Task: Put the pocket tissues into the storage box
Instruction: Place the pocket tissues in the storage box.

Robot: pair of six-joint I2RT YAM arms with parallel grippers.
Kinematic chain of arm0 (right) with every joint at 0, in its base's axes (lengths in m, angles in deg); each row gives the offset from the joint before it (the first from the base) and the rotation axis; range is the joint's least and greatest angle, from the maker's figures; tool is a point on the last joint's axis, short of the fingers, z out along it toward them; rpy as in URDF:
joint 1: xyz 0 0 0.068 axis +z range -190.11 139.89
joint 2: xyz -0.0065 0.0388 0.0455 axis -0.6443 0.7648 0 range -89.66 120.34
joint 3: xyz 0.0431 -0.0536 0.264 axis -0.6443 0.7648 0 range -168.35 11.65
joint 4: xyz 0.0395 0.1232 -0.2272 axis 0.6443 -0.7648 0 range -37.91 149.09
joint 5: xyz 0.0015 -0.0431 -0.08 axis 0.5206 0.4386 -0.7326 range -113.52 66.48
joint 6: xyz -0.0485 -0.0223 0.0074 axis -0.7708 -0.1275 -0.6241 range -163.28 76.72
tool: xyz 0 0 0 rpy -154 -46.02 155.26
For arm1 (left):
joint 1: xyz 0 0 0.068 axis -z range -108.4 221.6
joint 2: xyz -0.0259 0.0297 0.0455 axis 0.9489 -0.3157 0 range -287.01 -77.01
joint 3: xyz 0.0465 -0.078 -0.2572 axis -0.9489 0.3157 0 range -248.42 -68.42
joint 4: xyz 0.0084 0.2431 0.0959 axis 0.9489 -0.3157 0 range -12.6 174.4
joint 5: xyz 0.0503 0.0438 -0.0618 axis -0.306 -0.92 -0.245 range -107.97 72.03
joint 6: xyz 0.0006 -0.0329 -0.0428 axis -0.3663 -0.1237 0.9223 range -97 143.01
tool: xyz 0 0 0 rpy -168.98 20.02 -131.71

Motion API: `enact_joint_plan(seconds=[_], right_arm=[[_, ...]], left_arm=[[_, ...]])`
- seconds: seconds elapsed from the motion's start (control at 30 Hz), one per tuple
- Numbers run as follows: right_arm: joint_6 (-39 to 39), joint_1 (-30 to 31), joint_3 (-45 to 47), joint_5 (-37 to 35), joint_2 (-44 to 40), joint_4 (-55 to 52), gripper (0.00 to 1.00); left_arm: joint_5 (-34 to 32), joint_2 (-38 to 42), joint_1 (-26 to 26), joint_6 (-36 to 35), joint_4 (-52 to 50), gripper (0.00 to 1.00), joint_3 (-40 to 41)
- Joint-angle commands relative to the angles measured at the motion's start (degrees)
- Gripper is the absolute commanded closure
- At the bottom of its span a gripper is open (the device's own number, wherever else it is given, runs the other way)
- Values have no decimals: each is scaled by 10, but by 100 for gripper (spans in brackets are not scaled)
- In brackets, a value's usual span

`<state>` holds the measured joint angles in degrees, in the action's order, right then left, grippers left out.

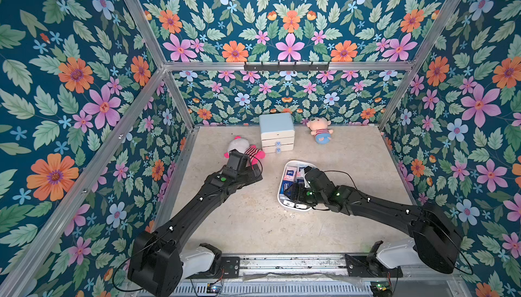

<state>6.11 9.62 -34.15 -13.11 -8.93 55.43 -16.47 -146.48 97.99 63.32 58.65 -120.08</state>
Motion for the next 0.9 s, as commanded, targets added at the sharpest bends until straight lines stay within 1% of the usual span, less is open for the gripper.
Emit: enact_joint_plan(seconds=[0.0,0.13,0.3,0.37,0.47,0.53,0.57,0.73,0.87], right_arm=[[-1,0,11,-4,-2,-9,21],[-4,6,10,-31,-9,-37,21],[-32,37,-36,-34,-12,-85,20],[-41,41,-53,-37,-17,-99,19],[-45,39,-69,-68,-39,-104,16],[-51,26,-82,-94,-49,-114,15],[-53,12,-87,-96,-50,-117,15],[-84,-53,-116,-56,-19,-110,15],[-122,-61,-168,-38,38,-148,14]], left_arm=[[20,9,-14,-1,-3,1,6],[27,14,-28,-3,-5,1,8],[37,18,-39,-2,-3,1,7],[41,20,-42,-3,-4,1,6],[41,26,-48,-8,-10,1,3],[40,31,-53,-13,-15,1,2],[40,32,-56,-14,-17,1,2],[46,33,-68,-22,-28,0,-1],[45,35,-75,-29,-31,1,3]])
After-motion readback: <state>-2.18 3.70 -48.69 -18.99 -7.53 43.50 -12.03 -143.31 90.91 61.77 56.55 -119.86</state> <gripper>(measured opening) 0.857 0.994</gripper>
